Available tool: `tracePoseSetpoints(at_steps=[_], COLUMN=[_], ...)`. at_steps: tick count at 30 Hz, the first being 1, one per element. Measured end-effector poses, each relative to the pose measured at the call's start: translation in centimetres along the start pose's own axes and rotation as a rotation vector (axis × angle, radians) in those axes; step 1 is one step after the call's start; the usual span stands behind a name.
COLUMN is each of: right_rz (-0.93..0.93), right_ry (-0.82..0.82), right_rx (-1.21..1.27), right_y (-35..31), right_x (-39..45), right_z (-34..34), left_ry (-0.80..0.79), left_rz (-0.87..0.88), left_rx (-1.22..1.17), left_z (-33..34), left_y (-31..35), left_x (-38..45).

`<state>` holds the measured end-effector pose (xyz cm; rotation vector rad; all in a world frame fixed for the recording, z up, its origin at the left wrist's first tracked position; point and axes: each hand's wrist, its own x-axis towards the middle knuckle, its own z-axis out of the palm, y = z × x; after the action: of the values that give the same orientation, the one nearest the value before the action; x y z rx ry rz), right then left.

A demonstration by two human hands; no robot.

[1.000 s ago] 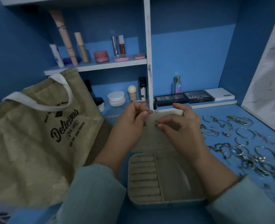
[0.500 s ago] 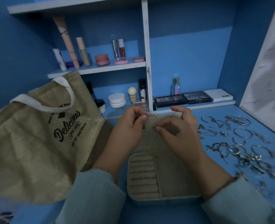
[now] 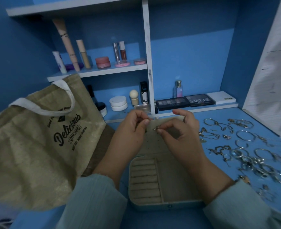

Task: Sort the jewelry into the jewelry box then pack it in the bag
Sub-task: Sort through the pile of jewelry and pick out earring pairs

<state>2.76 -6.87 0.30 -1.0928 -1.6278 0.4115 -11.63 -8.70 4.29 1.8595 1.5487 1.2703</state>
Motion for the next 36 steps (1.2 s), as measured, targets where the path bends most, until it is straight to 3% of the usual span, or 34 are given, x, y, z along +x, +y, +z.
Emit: tracePoseSetpoints(at_steps=[11, 19, 22, 28, 32, 36], right_rz=[-0.006, -0.069, -0.045, -0.08, -0.16, -0.254], right_ry=[0.025, 0.084, 0.033, 0.005, 0.027, 0.101], right_rx=[-0.009, -0.013, -0.015, -0.057, -0.129, -0.14], right_y=[0.3, 0.3, -0.1, -0.6, -0.3, 0.2], right_x=[0.0, 0.0, -0.2, -1.3, -2.1, -2.6], right_z=[0.2, 0.0, -0.5, -1.5, -1.8, -1.7], left_ry=[-0.013, -0.158, -0.273, -0.629, -0.832, -0.938], left_rz=[0.008, -0.084, -0.084, -0.048, -0.057, -0.066], left_rx=[0.011, 0.061, 0.137, 0.526, 0.588, 0.628], left_z=[-0.1, -1.9, -2.7, -3.7, -3.4, -3.2], left_y=[0.2, 1.3, 2.0, 3.7, 4.4, 4.3], left_x=[-0.2, 1.3, 2.2, 3.6, 4.0, 3.8])
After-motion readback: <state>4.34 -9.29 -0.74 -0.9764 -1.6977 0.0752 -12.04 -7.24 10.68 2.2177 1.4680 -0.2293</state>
